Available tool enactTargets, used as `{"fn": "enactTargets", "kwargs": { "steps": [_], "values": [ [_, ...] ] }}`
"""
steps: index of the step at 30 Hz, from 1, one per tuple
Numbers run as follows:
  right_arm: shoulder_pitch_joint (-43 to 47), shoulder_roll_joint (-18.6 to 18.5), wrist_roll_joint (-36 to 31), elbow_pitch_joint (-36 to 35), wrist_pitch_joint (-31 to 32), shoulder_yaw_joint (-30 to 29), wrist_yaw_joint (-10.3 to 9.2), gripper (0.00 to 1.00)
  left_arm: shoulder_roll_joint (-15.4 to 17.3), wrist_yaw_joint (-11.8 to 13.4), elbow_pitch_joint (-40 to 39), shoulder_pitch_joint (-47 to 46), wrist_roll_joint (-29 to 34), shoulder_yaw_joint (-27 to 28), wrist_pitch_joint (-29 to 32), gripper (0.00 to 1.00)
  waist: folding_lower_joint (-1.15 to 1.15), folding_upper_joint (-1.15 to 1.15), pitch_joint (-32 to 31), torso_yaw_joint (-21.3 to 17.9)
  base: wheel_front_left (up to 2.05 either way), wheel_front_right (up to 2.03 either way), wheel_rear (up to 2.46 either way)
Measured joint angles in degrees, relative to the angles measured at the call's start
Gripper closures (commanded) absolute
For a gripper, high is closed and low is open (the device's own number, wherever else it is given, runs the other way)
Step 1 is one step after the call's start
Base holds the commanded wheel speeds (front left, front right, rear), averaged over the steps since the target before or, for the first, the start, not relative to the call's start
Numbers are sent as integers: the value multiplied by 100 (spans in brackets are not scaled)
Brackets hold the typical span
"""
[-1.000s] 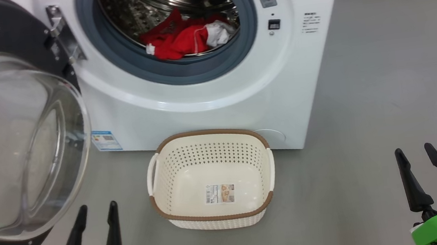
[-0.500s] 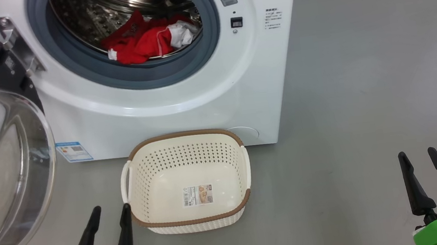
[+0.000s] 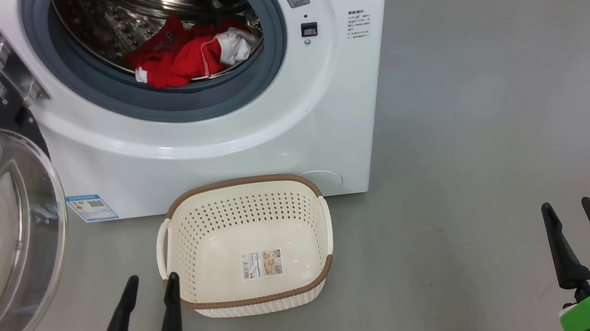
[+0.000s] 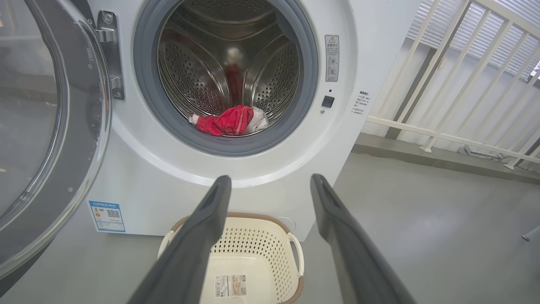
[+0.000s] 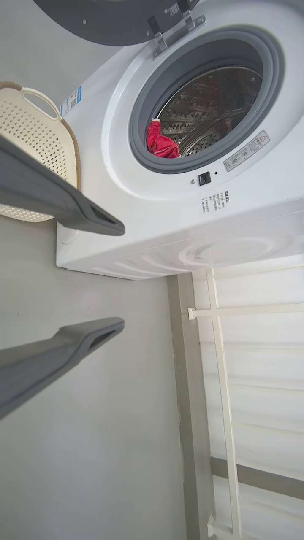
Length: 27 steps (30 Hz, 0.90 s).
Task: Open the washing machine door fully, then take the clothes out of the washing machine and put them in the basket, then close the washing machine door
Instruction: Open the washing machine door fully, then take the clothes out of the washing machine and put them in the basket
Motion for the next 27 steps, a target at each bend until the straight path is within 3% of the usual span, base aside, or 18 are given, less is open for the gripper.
{"fn": "enactTargets", "kwargs": {
  "steps": [18,27],
  "values": [
    [1,-5,-8,-19,0,9,0,0,-4,0,-124,0,13,21,0,0,0,0,18,76,0,0,0],
    [0,-14,-20,-19,0,29,-1,0,-4,0,-123,-4,10,-3,0,0,0,0,72,101,62,-83,21]
  ]
}}
